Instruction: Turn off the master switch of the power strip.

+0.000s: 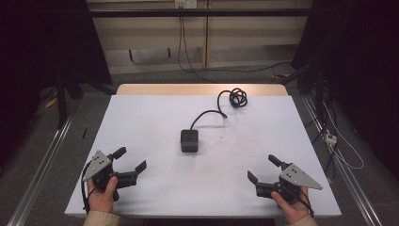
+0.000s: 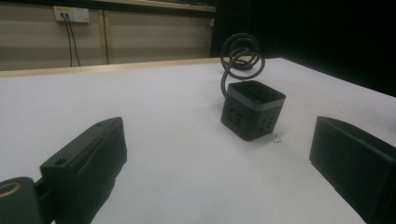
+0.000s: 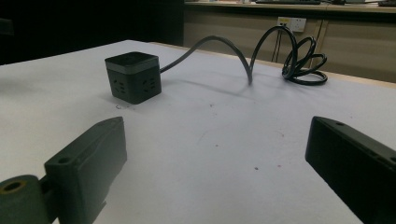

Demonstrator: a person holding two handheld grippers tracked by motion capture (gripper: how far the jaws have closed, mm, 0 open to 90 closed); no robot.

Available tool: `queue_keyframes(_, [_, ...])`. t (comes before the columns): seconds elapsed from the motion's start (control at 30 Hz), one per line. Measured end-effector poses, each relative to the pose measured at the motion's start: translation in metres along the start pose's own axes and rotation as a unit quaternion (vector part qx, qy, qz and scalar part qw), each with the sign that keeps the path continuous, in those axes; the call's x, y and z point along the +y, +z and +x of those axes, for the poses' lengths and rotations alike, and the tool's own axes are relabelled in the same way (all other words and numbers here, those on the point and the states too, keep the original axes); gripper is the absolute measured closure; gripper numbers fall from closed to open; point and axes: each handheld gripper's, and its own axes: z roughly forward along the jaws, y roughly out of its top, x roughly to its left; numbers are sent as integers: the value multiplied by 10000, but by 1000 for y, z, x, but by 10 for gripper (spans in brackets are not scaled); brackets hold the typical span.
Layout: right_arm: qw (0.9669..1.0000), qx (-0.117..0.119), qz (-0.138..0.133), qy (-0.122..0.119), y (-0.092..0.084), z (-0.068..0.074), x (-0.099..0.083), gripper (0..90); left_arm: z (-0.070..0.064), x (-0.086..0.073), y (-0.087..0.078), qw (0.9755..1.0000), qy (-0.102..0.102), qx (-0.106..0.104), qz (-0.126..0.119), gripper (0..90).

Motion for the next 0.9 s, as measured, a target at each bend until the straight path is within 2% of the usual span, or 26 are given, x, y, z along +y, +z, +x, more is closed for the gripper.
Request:
queue_keyframes(0.27, [10000,10,0,-21,0,0,0,47,0,2,3,10000,-25,5,-31,33])
queue_keyframes(0.5, [10000,13,-11,-32,0,0,0,47,-2,4,10,9998,-88,-164,-4,31])
queue_keyframes(0.9, [10000,-1,-19,-10,-1,-1,0,47,-9,11,28,9995,11,-314,76,29])
